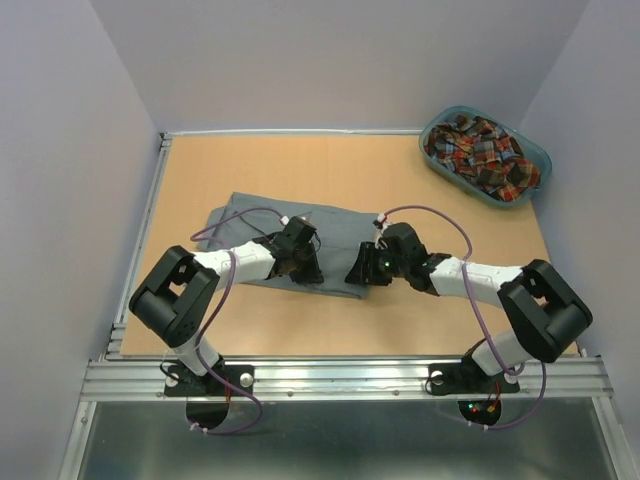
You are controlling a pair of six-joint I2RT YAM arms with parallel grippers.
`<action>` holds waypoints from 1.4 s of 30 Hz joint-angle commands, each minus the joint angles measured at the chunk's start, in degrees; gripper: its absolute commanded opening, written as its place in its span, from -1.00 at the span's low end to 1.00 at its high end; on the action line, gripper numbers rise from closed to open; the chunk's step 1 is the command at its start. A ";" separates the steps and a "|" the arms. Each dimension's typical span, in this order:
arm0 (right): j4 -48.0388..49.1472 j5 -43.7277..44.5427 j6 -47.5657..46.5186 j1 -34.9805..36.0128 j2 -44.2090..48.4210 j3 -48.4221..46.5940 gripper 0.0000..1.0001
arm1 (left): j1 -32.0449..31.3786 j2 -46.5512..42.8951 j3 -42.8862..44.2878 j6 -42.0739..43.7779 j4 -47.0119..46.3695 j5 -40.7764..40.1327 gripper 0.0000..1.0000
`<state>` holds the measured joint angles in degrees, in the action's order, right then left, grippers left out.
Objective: Fold and stack the long sleeve shirts
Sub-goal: Fold the shirt
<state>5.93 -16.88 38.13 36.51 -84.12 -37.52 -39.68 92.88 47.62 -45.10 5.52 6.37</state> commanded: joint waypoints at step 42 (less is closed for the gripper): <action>31.07 -20.91 7.92 -18.05 -16.61 -0.97 -0.08 | 7.60 -4.46 -12.55 1.51 -6.40 8.66 -0.53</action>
<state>36.45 -38.06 46.13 19.40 -104.33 -36.91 -32.51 88.64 37.12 -45.56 -7.68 16.40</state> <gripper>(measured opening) 0.455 0.231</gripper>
